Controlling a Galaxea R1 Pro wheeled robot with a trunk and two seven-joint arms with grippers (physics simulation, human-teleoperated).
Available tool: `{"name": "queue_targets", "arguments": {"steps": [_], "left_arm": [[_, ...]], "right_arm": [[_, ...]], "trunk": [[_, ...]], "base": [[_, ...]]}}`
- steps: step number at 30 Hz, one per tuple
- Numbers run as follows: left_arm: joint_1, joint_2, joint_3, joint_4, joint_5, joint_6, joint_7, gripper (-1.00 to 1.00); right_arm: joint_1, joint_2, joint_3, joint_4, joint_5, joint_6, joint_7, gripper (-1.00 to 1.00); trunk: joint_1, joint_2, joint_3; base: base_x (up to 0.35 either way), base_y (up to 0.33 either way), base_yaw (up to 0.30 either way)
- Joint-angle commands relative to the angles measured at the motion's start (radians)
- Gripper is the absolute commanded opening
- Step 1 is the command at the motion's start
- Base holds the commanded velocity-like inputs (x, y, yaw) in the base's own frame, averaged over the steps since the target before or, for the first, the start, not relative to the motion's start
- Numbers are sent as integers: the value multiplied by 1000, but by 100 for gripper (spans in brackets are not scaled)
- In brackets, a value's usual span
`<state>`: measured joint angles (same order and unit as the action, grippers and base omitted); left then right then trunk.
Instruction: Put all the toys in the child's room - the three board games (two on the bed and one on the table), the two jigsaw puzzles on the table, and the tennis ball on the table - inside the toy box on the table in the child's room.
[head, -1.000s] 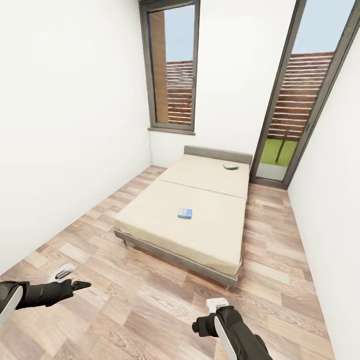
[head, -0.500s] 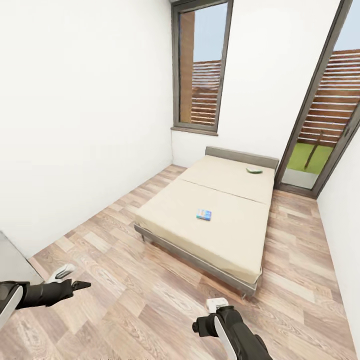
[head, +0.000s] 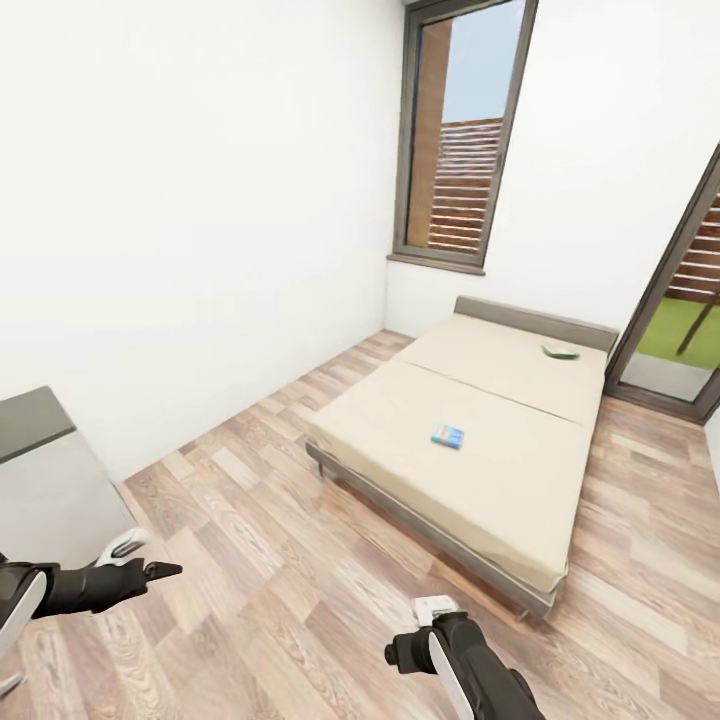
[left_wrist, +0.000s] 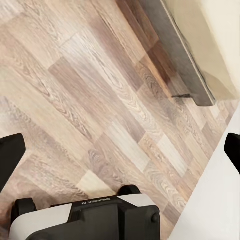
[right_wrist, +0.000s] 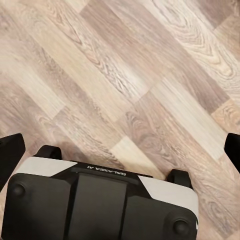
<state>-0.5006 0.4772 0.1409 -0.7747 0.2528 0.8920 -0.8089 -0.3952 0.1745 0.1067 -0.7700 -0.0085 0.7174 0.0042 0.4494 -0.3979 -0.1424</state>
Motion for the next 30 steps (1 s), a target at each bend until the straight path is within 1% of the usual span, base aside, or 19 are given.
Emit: {"name": "queue_targets", "arguments": {"steps": [1,10,30], "left_arm": [[-1,0,1,0,-1,4,-3,100],[-1,0,2,0,-1,4,-3,100],[-1,0,2,0,-1,0,-4,100]], "right_arm": [[-1,0,0,-2,-1,5,0,100],[-1,0,1,-2,-1,5,0,100],[-1,0,0,-1,-1,4,0,100]], "trunk": [[1,-2,-2],[1,-2,-2],[1,-2,-2]], "base": [[0,0,290],[2,0,290],[41,0,291]]}}
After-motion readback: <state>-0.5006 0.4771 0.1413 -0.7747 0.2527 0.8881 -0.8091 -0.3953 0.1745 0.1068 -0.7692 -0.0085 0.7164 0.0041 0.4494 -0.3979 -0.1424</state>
